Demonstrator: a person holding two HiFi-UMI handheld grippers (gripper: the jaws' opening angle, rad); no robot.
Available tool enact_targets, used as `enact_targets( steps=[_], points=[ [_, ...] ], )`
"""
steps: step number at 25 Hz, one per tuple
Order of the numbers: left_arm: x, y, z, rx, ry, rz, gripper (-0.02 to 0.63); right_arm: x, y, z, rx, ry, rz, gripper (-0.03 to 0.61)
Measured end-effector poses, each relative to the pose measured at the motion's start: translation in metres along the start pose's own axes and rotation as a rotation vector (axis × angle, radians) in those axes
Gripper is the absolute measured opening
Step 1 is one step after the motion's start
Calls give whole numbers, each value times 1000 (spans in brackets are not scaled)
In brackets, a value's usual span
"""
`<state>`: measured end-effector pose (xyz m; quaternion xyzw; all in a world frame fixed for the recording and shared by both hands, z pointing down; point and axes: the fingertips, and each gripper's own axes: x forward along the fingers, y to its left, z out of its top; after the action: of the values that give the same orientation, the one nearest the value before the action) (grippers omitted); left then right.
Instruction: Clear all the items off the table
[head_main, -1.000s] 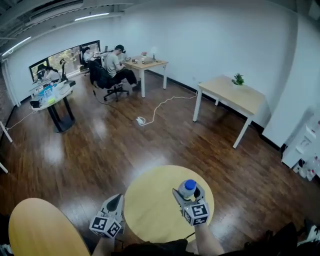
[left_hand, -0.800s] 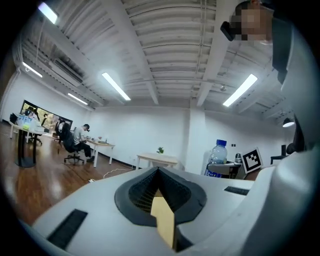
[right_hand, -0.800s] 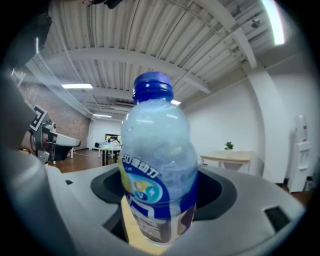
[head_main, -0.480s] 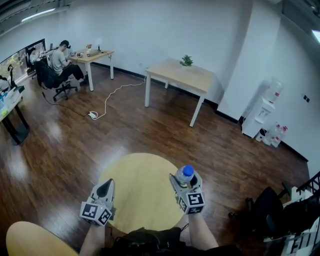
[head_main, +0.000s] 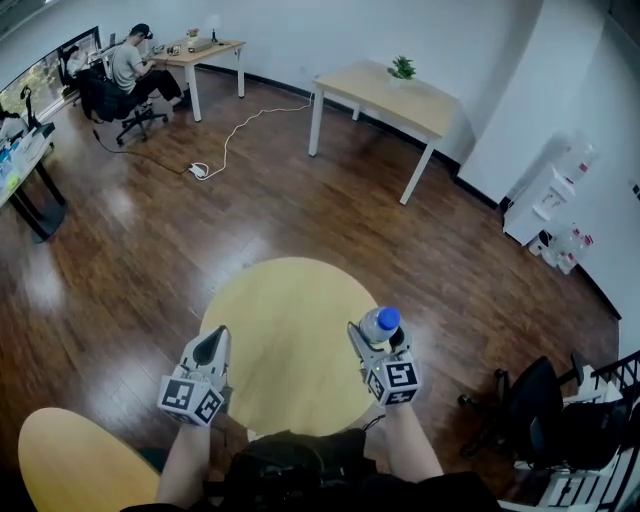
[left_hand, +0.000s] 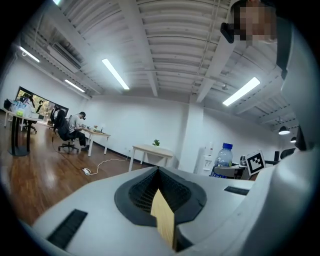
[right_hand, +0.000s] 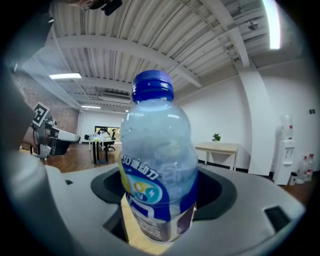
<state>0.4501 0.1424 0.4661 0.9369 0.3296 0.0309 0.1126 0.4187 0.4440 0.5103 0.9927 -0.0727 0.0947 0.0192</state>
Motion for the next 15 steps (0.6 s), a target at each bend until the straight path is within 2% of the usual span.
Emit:
enact_targets(
  steps=[10, 15],
  points=[
    [4, 6, -57, -68, 109, 48, -9, 20, -2, -66, 25, 150, 54, 385],
    [6, 8, -83, -91, 165, 67, -9, 32, -14, -104, 36, 214, 44, 387]
  ],
)
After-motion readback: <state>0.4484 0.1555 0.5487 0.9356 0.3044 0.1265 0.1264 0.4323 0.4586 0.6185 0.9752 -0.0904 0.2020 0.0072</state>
